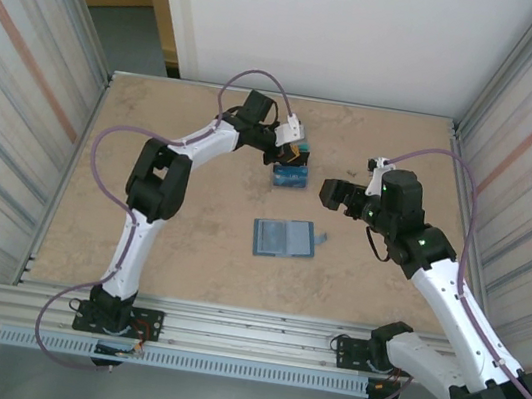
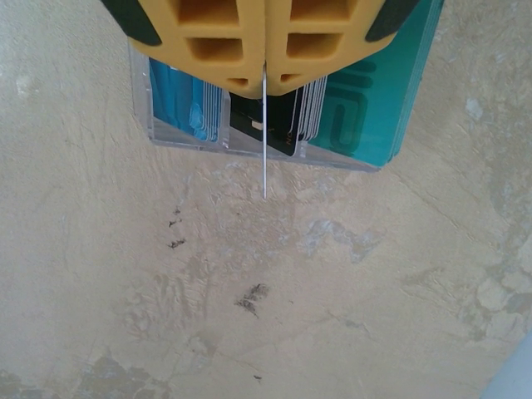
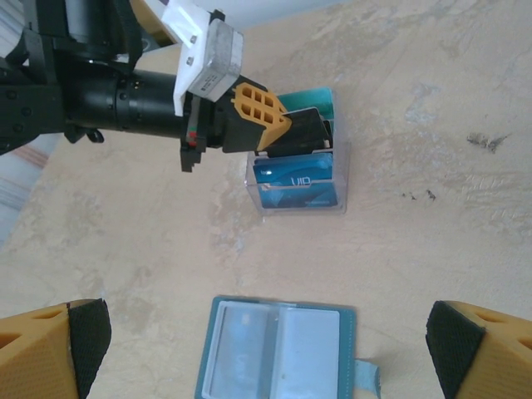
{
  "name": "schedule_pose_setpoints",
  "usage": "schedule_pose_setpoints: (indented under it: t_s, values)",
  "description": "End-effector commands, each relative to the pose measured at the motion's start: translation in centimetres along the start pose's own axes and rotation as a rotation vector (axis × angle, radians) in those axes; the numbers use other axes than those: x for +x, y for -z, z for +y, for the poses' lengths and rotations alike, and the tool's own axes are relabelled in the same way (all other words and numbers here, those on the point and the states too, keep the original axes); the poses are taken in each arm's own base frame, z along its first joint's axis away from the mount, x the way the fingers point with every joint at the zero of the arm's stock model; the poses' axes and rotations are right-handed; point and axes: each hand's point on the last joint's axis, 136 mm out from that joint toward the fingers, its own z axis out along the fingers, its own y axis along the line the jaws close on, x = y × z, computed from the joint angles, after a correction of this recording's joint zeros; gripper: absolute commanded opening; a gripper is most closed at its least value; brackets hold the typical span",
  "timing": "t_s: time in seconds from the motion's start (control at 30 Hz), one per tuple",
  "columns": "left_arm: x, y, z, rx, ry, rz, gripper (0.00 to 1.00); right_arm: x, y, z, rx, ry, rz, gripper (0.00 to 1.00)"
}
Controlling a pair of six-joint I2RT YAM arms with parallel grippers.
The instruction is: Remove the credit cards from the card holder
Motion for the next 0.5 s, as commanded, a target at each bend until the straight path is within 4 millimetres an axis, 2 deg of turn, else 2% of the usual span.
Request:
schedule_pose_setpoints:
  t_s: [0.0, 0.23, 0.4, 0.47]
  values:
    - [0.44, -0.14, 0.33, 0.008, 0.0, 0.01, 0.0, 0.07, 0.41, -0.3, 0.01, -0.029, -0.002, 0.99]
    - [0.64, -0.47, 0.31, 0.009, 0.008, 0.012, 0.0, 0.01, 0.43, -0.08, 0.001, -0.033, -0.001, 0.99]
    - [0.44, -0.6, 0.32, 0.005, 0.002, 0.009, 0.07, 0.1, 0.24, 0.11, -0.008, -0.036, 0.006, 0.99]
    - [0.15, -0.53, 0.33, 0.002, -0.003, 0.003, 0.13, 0.11, 0.16, 0.16, -0.011, -0.036, 0.008, 0.99]
